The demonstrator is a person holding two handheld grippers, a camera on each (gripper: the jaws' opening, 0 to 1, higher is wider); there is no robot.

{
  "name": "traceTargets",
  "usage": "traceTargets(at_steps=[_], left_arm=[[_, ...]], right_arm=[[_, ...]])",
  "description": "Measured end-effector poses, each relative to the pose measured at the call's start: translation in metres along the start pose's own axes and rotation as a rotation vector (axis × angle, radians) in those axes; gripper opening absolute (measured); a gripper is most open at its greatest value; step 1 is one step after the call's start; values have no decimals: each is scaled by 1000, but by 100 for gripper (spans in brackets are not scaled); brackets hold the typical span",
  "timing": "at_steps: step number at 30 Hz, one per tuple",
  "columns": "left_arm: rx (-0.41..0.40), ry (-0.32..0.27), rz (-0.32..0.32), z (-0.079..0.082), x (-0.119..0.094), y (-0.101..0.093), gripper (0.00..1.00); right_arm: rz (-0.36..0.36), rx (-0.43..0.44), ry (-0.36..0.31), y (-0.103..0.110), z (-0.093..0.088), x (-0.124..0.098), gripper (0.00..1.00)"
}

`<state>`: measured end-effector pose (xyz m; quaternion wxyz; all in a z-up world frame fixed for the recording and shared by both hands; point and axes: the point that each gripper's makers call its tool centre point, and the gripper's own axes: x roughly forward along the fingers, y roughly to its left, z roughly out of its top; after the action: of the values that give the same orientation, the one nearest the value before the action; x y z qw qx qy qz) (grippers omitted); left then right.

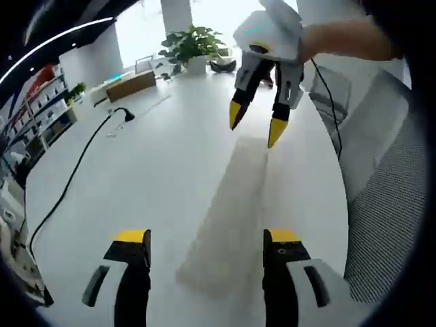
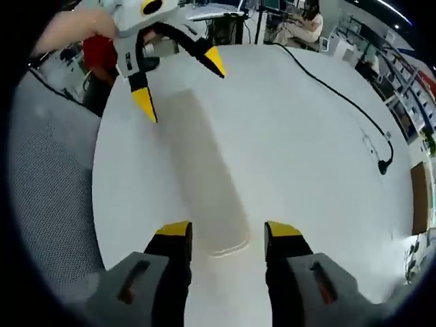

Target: Arrange the utensils inside the cutlery case until each visible utensil rests in its matching compartment.

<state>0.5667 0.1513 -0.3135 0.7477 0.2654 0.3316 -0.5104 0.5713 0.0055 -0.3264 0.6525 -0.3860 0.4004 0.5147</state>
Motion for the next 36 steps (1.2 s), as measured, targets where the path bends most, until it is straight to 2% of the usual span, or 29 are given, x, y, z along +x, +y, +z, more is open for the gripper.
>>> traceTargets(at_steps=[1, 2, 3, 5, 7, 8, 10, 12, 14, 15, 17, 18, 19, 21, 22, 27, 36], left_arm=[[47, 10, 3, -2, 2, 0, 68], [106, 37, 17, -6, 5, 3, 75], [122, 44, 12, -8, 8, 3, 80], [103, 45, 3, -11, 13, 2, 88], [75, 26, -27, -11, 18, -2, 90], [71, 31, -37, -13, 19, -3, 90], [75, 64, -50, -21, 23, -5, 87], [80, 96, -62, -28, 24, -7, 78], [-37, 153, -102, -38, 24, -16, 67], [-27, 129, -95, -36, 26, -15, 65], [-6, 133, -100, -40, 26, -20, 61], [26, 149, -98, -42, 25, -21, 57], [91, 143, -93, -42, 24, -20, 53], [-10, 146, -74, -43, 21, -22, 47], [18, 158, -79, -43, 21, -24, 47], [31, 155, -83, -43, 20, -39, 46], [46, 148, -90, -40, 18, -75, 46]], right_arm=[[22, -38, 31, 3, -3, 4, 50], [26, -46, 39, 3, -4, 7, 52], [20, -39, 27, 1, -1, 11, 54], [33, -27, 14, -1, 1, 15, 56], [50, -28, 8, 0, 2, 18, 56], [61, -58, 17, 1, 1, 22, 57], [68, -91, 45, 2, -2, 25, 58], [64, -81, 60, 1, -5, 28, 55], [63, -75, 55, 3, -7, 29, 48], [63, -72, 58, 5, -8, 30, 43], [51, -99, 58, 11, -10, 31, 41], [45, -122, 46, 12, -8, 30, 41], [50, -119, 53, 16, -9, 29, 40], [55, -139, 40, 23, -10, 28, 40], [50, -140, 25, 25, -10, 27, 40], [52, -137, -22, 40, -14, 23, 39], [60, -143, 2, 74, -28, 14, 39]])
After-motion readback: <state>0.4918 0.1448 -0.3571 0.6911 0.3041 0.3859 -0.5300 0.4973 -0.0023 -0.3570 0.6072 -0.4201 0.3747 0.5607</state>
